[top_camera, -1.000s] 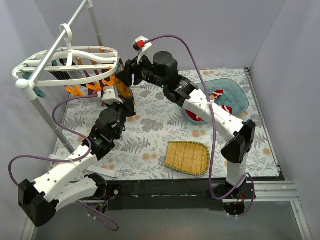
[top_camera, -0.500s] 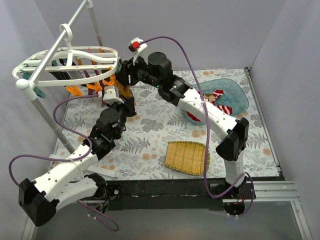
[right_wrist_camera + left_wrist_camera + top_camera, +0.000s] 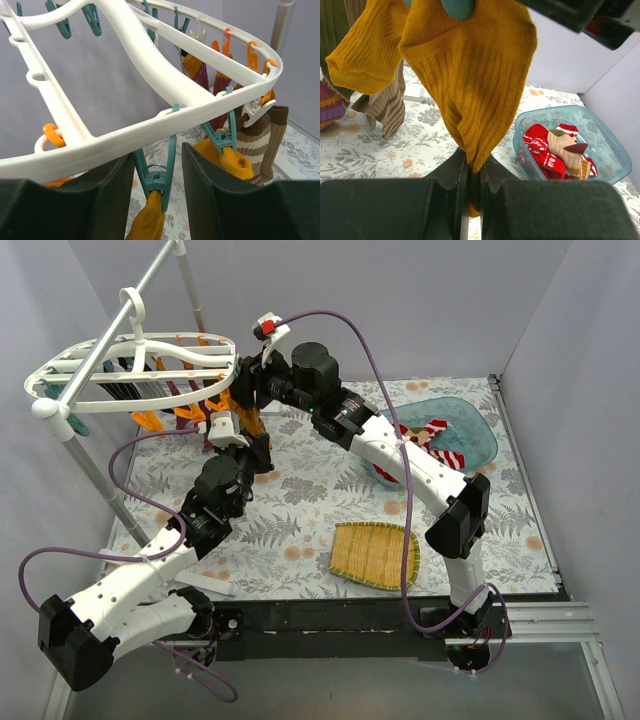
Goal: Remove the socks clipped to the hanger
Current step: Remove the sock from the hanger.
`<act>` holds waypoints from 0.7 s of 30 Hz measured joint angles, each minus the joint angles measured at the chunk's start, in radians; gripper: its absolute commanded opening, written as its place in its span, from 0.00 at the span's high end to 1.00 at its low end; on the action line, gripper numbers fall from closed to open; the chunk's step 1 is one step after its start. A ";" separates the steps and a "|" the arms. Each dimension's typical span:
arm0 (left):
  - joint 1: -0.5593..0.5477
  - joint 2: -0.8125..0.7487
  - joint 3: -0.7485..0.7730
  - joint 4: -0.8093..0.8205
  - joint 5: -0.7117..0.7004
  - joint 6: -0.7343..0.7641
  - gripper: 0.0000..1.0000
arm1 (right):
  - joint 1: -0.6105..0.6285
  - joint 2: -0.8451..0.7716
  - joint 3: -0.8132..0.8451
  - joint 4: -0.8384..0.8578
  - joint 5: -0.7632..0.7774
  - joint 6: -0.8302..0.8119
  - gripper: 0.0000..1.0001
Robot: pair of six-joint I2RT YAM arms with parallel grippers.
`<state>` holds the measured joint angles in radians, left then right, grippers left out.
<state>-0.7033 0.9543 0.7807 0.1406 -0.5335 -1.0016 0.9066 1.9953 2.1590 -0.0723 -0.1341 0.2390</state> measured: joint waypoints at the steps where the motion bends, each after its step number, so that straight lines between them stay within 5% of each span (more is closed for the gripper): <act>1: 0.000 0.000 0.000 0.000 0.000 0.000 1.00 | 0.000 0.003 0.004 0.000 -0.001 0.002 0.61; 2: 0.000 0.000 0.000 0.000 0.000 0.000 1.00 | 0.000 0.005 0.005 0.001 -0.002 0.002 0.74; 7: 0.000 0.000 0.000 -0.002 0.003 0.000 1.00 | 0.001 0.005 0.005 0.007 -0.003 0.016 0.97; 21: 0.000 -0.048 -0.009 -0.071 0.003 -0.069 1.00 | 0.001 0.005 0.003 0.039 0.001 0.021 0.99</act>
<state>-0.7033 0.9062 0.7719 0.0696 -0.5301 -1.0706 0.9077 2.0003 2.1620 -0.0330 -0.1333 0.2600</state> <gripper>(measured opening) 0.047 0.312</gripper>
